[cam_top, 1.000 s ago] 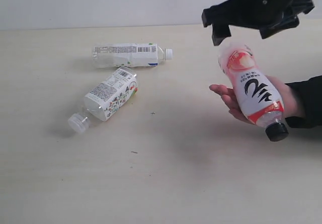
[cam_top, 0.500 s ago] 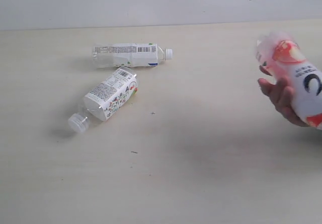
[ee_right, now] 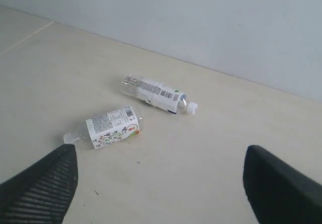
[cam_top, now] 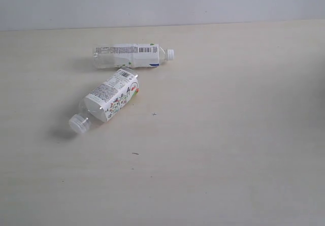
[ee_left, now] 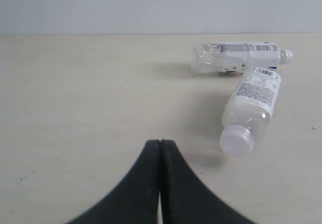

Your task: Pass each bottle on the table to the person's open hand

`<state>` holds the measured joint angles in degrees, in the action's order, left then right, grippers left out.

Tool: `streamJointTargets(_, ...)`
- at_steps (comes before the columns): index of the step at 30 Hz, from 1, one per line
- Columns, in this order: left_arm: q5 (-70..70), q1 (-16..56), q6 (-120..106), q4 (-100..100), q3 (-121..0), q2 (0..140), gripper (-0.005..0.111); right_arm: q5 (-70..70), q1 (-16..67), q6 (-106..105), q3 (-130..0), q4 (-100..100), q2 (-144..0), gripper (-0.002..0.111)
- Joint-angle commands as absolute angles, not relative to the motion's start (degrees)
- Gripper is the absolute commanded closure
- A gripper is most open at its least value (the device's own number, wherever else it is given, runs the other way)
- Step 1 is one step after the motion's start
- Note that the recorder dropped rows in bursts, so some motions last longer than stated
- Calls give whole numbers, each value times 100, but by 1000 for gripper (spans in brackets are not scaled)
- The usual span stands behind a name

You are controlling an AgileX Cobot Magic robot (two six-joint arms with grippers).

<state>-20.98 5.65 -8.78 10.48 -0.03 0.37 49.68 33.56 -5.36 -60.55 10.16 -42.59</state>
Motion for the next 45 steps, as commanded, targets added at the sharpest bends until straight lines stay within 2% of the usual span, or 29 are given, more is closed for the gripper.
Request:
streamJointTargets(1,-2067,592,-859,1109,0,0,107,5149,3331,-1044,-6030,1292,-3833,24)
streamJointTargets(24,-2067,592,-859,1109,0,0,107,5004,3331,-1189,-5738,1453,-3684,25)
streamJointTargets(26,-2067,592,-859,1109,0,0,107,5047,3331,-1235,-5738,1444,-3684,34)
streamJointTargets(28,-2067,592,-859,1109,0,0,107,5082,3331,-1247,-5738,1444,-3684,55)
streamJointTargets(31,-2067,592,-859,1109,0,0,107,5084,3331,-1279,-5738,1444,-3684,108)
streamJointTargets(45,-2067,592,-859,1109,0,0,107,5084,3331,-1279,-5738,1444,-3684,108)
